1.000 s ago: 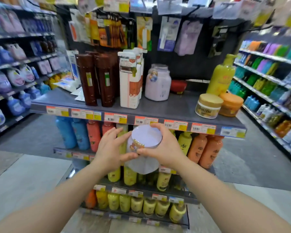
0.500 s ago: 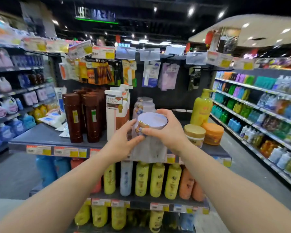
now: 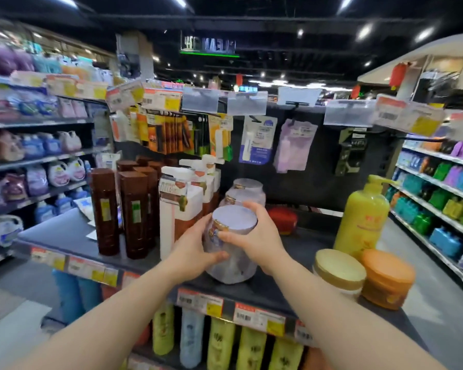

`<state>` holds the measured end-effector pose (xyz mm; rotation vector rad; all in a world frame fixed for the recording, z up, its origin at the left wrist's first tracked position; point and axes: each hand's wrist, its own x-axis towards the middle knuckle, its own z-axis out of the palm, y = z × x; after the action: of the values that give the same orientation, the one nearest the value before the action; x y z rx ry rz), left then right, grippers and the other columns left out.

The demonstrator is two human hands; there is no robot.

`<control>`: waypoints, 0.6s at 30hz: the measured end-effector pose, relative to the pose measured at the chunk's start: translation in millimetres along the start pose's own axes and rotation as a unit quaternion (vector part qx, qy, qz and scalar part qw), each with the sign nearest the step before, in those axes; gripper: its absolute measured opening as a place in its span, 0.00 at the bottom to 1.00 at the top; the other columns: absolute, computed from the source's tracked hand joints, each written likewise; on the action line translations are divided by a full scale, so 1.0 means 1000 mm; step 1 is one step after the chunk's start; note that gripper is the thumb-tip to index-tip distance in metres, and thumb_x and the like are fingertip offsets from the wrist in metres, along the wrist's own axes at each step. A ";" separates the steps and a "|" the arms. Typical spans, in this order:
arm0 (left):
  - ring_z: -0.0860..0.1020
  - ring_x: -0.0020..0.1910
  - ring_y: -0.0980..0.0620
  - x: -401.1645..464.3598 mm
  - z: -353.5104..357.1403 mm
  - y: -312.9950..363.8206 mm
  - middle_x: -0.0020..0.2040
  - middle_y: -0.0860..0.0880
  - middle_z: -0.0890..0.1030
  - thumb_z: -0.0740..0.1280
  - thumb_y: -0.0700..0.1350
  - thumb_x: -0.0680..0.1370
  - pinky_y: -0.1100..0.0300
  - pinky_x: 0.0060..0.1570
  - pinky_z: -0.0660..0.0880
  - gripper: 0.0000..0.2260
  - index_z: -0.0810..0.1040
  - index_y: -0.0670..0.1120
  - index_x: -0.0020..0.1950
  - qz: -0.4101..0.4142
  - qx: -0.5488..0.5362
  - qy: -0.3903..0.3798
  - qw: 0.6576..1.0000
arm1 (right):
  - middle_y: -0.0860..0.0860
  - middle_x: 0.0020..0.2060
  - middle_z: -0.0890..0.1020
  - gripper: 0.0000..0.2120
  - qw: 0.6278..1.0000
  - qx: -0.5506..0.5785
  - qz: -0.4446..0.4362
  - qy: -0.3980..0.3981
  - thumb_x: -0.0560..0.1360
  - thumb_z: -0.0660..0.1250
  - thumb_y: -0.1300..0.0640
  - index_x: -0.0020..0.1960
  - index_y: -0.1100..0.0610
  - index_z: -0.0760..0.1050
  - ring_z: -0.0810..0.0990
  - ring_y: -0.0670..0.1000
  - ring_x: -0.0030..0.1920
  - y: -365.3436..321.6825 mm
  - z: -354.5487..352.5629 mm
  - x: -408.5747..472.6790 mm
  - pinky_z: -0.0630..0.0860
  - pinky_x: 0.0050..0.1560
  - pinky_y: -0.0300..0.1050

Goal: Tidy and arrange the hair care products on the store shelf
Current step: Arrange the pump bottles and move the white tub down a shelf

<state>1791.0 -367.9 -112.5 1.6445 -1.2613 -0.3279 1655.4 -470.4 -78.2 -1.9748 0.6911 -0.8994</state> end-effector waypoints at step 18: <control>0.70 0.63 0.63 0.005 0.022 0.005 0.64 0.63 0.70 0.80 0.54 0.62 0.67 0.59 0.66 0.44 0.60 0.60 0.72 0.002 0.045 0.058 0.997 | 0.45 0.73 0.65 0.41 0.991 -0.064 -0.029 -0.116 0.67 0.75 0.43 0.73 0.40 0.58 0.65 0.47 0.71 0.041 -0.045 0.028 0.68 0.68 0.49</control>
<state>1774.4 -383.7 -116.7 1.7119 -1.2063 -0.1718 1631.2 -531.8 -86.1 -2.1805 0.5711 -0.6592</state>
